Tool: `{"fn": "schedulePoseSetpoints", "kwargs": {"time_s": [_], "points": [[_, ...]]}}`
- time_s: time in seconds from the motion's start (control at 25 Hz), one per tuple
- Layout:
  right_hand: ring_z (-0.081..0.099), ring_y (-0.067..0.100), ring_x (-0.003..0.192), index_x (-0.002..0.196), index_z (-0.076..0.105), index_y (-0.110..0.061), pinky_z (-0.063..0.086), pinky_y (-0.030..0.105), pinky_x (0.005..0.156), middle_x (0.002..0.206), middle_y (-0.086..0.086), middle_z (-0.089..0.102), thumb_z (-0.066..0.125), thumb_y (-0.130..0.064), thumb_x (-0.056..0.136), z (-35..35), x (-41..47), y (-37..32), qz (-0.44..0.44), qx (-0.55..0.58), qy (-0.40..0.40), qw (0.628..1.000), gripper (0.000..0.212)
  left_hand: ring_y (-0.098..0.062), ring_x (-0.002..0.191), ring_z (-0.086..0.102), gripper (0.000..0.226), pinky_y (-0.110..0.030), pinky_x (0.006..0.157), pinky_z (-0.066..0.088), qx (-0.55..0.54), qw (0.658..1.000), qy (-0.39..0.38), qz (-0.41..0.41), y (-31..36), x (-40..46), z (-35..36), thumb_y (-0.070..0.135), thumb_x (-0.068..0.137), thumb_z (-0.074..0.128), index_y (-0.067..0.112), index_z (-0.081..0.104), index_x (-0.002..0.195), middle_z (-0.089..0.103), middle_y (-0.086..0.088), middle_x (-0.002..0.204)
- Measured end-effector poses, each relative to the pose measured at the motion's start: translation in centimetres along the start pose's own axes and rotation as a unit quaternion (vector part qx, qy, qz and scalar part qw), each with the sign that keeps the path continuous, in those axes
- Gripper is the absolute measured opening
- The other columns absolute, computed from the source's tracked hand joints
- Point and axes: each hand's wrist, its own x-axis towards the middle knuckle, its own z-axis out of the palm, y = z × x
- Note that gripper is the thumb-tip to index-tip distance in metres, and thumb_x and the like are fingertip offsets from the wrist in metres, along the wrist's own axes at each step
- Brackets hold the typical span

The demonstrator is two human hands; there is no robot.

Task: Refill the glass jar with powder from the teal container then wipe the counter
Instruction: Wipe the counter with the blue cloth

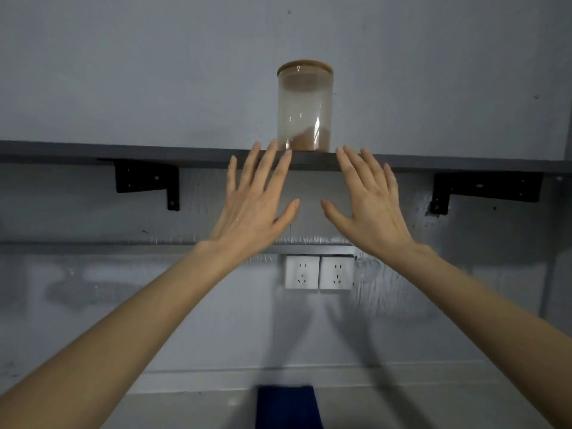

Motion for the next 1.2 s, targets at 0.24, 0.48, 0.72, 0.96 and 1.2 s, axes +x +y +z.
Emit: {"fn": "schedulePoseSetpoints", "kwargs": {"time_s": [0.24,0.48,0.72,0.96,1.2], "points": [[0.006,0.023,0.140,0.142,0.014,-0.017,0.000,0.043,0.111,0.151,0.005,0.019,0.051,-0.038,0.086,3.2,-5.9,-1.1,0.058,0.047,-0.048,0.996,0.071,-0.029,0.140,0.010,0.066,-0.047,0.113,0.002,-0.086,0.992,-0.031,-0.083,1.1,-5.1,2.5,0.034,0.088,0.048,0.013,0.016,0.142,0.015,-0.013,0.152],[0.009,0.024,0.140,0.142,0.015,-0.018,0.001,0.044,0.111,0.151,0.006,0.021,0.050,-0.039,0.086,6.4,-11.5,-1.1,0.098,0.064,-0.109,0.987,0.070,-0.031,0.137,0.022,0.066,-0.049,0.110,0.017,-0.108,0.983,-0.098,-0.114,1.2,-10.5,5.5,0.033,0.086,0.053,0.011,0.023,0.140,0.022,-0.015,0.150],[0.004,0.023,0.140,0.142,0.011,-0.019,-0.003,0.044,0.111,0.152,0.006,0.015,0.047,-0.042,0.087,9.3,-16.9,-0.6,0.118,0.063,-0.196,0.971,0.070,-0.030,0.136,0.023,0.065,-0.049,0.111,0.018,-0.124,0.967,-0.170,-0.142,1.9,-15.9,9.2,0.034,0.086,0.052,0.012,0.022,0.140,0.020,-0.015,0.151],[0.004,0.023,0.140,0.142,0.012,-0.019,-0.002,0.044,0.111,0.153,0.006,0.015,0.049,-0.040,0.086,13.2,-21.3,-0.2,0.151,0.070,-0.260,0.951,0.070,-0.029,0.138,0.018,0.065,-0.049,0.111,0.017,-0.129,0.943,-0.256,-0.170,2.1,-21.3,13.1,0.035,0.088,0.049,0.012,0.019,0.141,0.018,-0.014,0.151],[-0.001,0.022,0.140,0.142,0.009,-0.022,-0.006,0.044,0.111,0.154,0.004,0.009,0.046,-0.042,0.087,17.4,-25.4,-0.1,0.160,0.092,-0.339,0.922,0.070,-0.030,0.140,0.011,0.065,-0.050,0.113,0.014,-0.135,0.914,-0.323,-0.204,1.5,-25.7,17.2,0.034,0.088,0.049,0.012,0.018,0.141,0.016,-0.013,0.152]]}}
